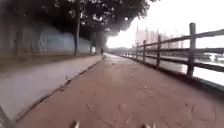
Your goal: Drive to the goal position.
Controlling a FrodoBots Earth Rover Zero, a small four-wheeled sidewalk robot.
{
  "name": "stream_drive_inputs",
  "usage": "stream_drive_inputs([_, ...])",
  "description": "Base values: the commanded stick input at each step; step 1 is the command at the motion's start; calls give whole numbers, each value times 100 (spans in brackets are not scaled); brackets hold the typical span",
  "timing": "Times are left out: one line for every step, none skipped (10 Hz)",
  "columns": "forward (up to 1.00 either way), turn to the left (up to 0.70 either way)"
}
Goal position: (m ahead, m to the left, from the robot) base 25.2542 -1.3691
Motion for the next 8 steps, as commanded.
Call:
stream_drive_inputs([70, 0])
stream_drive_inputs([70, 0])
stream_drive_inputs([70, 0])
stream_drive_inputs([70, 0])
stream_drive_inputs([70, 0])
stream_drive_inputs([70, 0])
stream_drive_inputs([70, 0])
stream_drive_inputs([70, 0])
